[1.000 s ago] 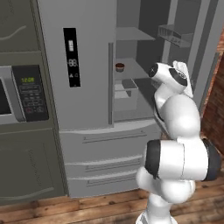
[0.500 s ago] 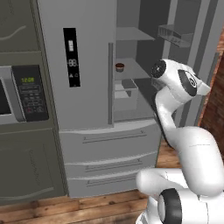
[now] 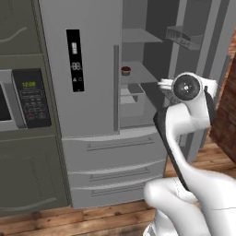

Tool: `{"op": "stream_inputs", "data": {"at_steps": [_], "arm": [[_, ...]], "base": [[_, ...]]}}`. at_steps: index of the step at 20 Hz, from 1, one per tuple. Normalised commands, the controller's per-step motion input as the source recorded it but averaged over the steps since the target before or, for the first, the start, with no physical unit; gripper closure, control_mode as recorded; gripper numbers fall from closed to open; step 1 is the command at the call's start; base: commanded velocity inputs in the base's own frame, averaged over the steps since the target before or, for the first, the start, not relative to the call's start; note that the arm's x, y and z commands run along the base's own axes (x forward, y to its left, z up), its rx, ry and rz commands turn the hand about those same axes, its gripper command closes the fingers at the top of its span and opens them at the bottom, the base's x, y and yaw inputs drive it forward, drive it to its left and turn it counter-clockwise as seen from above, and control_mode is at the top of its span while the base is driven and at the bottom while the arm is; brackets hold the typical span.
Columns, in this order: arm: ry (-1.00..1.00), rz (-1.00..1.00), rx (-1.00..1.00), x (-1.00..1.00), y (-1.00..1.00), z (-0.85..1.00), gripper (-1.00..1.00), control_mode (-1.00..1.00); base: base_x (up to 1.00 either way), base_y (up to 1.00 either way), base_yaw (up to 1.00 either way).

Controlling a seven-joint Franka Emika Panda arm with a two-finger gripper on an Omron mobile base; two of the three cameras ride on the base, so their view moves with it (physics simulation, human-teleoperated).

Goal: Take the cake and cupcake from the fridge and place them on the empty tray on the dining counter.

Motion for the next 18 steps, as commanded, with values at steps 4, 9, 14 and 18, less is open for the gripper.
{"op": "stream_inputs", "data": {"at_steps": [4, 9, 14, 18], "arm": [[-0.22, 0.71, -0.14, 0.0, 0.97, -0.3, 1.0, -1.0], [-0.23, 0.47, -0.06, 0.09, 0.86, -0.46, -1.0, -1.0], [-0.04, 0.12, 0.12, 0.34, 0.43, -0.26, -1.0, -1.0], [0.0, 0.01, 0.0, 0.58, 0.4, -0.01, -1.0, -1.0]], "base": [[0.0, 0.0, 0.0], [0.0, 0.0, 0.0], [0.0, 0.0, 0.0], [0.0, 0.0, 0.0]]}}
